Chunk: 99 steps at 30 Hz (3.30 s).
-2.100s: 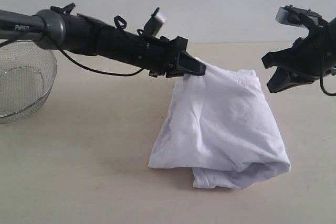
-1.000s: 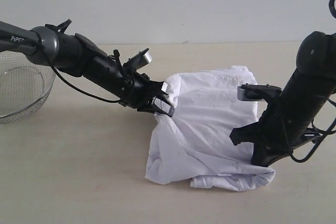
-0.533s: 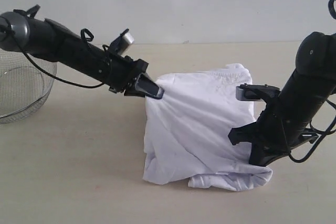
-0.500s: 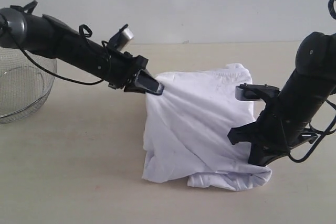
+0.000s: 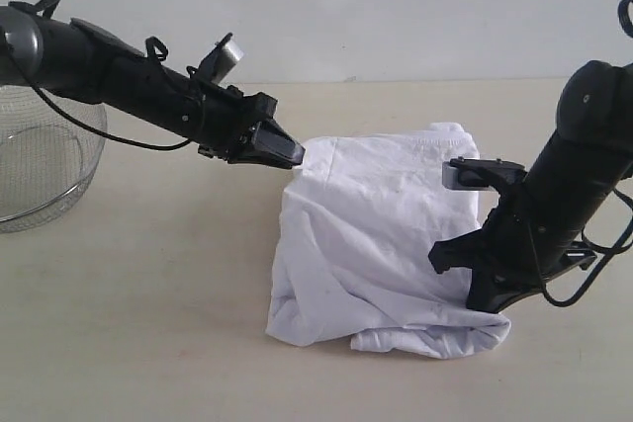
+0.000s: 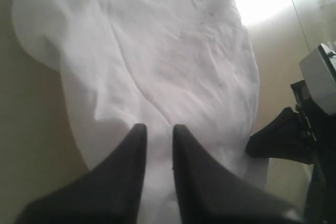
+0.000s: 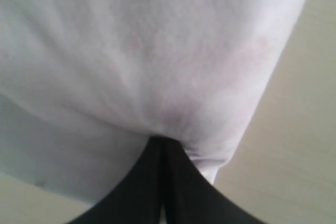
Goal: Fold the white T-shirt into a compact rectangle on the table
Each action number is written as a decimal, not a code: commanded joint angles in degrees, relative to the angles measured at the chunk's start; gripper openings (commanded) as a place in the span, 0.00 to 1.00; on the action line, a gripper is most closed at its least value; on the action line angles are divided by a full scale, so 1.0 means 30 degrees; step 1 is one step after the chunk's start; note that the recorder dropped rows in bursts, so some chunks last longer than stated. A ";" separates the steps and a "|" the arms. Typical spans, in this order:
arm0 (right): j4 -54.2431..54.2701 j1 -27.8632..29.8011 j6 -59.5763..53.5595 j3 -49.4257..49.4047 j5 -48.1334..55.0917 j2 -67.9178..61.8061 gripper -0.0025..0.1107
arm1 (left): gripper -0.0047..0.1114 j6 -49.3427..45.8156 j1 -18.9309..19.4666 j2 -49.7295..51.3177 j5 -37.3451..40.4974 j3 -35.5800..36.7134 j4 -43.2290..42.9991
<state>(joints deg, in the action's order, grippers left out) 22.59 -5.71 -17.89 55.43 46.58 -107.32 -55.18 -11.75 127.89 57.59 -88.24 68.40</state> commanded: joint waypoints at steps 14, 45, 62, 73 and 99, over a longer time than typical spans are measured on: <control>-0.0020 -0.0048 -0.0666 -0.0319 -0.1142 0.2274 0.02 | 0.08 0.0560 -0.2389 -0.0433 0.4123 -0.0355 -0.2153; -0.5247 0.0018 0.3396 -0.0926 -0.1795 -0.0437 0.02 | 0.08 0.4175 -0.3739 -0.0222 0.0825 0.6501 -0.8369; -0.5086 0.0018 0.3137 -0.0926 -0.2372 -0.0371 0.02 | 0.08 0.0584 -0.3944 -0.4994 -0.4319 0.6093 -0.2737; -0.4791 0.0018 0.3171 -0.0926 -0.2452 -0.0371 0.02 | 0.08 0.0588 -0.5104 -0.2088 -0.3542 0.3396 -0.2460; -0.4717 0.1304 0.2761 -0.0892 -0.3149 0.2232 0.02 | 0.08 0.3891 -0.5826 -0.1993 -0.0676 0.3805 -0.7315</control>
<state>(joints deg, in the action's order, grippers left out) 13.78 -3.38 -8.55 53.09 40.56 -104.17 -42.19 -29.16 123.92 54.53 -75.38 47.80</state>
